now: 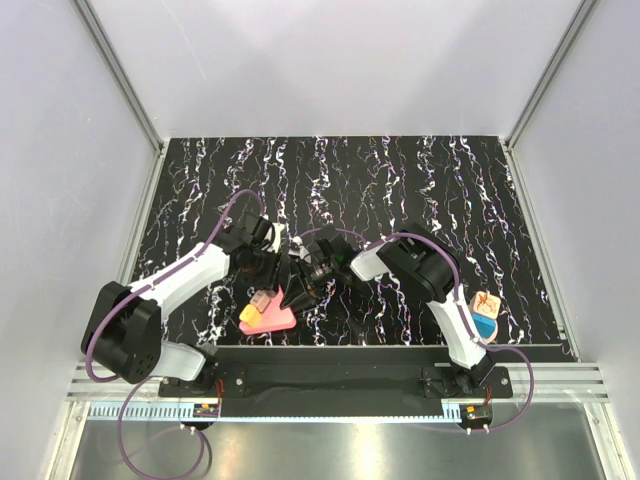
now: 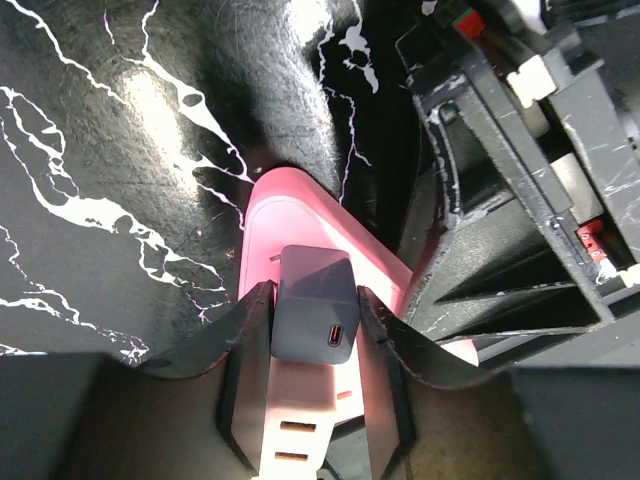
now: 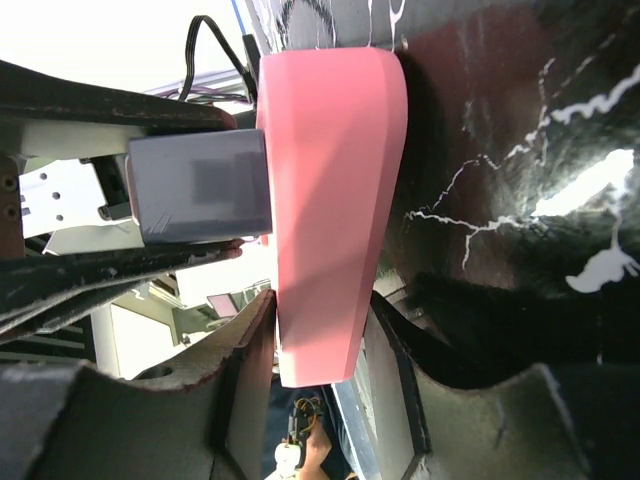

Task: Pull the plug off the socket

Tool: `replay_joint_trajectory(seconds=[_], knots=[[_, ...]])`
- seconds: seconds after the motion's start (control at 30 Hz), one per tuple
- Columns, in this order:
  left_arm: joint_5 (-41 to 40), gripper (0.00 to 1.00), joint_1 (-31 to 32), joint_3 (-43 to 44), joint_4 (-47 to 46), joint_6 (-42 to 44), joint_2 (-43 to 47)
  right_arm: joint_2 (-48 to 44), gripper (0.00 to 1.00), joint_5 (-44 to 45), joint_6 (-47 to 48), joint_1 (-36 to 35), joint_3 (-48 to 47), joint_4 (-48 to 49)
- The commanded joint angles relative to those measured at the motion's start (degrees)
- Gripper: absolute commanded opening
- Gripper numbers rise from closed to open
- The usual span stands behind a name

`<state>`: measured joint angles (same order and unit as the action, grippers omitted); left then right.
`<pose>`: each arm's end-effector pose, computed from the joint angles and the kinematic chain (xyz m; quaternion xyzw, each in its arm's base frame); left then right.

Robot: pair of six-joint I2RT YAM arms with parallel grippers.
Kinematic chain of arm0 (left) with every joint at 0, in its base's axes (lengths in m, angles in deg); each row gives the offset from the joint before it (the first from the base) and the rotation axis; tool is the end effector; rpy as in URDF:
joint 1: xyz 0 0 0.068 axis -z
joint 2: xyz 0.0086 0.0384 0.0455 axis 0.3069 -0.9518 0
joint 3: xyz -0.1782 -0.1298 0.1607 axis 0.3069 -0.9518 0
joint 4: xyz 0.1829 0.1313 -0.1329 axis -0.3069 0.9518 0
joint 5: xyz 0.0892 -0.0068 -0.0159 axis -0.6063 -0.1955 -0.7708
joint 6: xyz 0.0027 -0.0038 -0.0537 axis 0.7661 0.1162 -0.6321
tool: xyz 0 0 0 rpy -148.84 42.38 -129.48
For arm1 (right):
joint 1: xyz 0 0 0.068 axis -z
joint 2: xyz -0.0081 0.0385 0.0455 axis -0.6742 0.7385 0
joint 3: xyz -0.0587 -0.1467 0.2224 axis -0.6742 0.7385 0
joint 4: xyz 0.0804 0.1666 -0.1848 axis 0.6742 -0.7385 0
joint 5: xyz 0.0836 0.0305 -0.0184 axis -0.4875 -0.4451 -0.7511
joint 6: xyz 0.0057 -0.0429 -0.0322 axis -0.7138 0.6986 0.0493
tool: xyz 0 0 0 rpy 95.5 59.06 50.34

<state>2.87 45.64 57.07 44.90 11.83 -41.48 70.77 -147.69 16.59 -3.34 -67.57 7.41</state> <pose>0.2192 -0.1224 0.2006 0.1515 0.9677 -0.1426 0.1426 0.2681 0.3203 0.0723 0.1634 -0.7842 -0.5877 0.1138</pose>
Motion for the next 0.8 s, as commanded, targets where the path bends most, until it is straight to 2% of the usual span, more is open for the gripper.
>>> replay_joint_trajectory(seconds=[0.0,0.1,0.13,0.27,0.3,0.47,0.63,0.67,0.73,0.77], knots=[[1.05,0.3,0.36,-0.5,-2.09,-0.8,0.84,-0.28,0.47,1.33,-0.09,-0.05,0.29,-0.15],[1.05,0.2,0.36,-0.76,-2.35,-0.89,1.2,-0.63,0.5,2.12,0.44,-0.49,-0.06,-1.56],[1.05,0.12,0.36,-0.85,-2.44,-1.06,1.2,-0.89,0.51,2.47,0.53,-0.76,-0.06,-1.82],[1.23,0.05,0.62,-1.11,-2.97,-1.41,1.72,-0.98,0.52,4.23,1.76,-1.63,-1.2,-4.46],[1.23,0.0,0.62,-1.29,-3.14,-1.41,2.07,-0.81,0.52,4.58,1.59,-1.72,-1.38,-4.63],[1.41,0.0,0.8,-1.9,-4.2,-1.85,3.74,0.34,0.44,5.72,0.01,-2.08,-1.82,-4.37],[0.53,0.0,1.15,-2.26,-4.29,-2.47,5.32,0.25,0.29,7.13,-1.49,-2.08,-1.38,-5.07],[0.44,0.0,1.15,-2.26,-4.37,-2.64,5.68,0.34,0.21,7.31,-1.58,-2.16,-1.38,-5.51],[0.09,0.0,1.15,-2.61,-4.81,-2.82,6.81,0.34,0.16,7.4,-1.67,-2.25,-1.3,-6.57],[-0.18,0.0,1.15,-2.87,-4.99,-3.08,7.17,0.34,0.09,7.74,-1.84,-2.25,-1.3,-6.83]])
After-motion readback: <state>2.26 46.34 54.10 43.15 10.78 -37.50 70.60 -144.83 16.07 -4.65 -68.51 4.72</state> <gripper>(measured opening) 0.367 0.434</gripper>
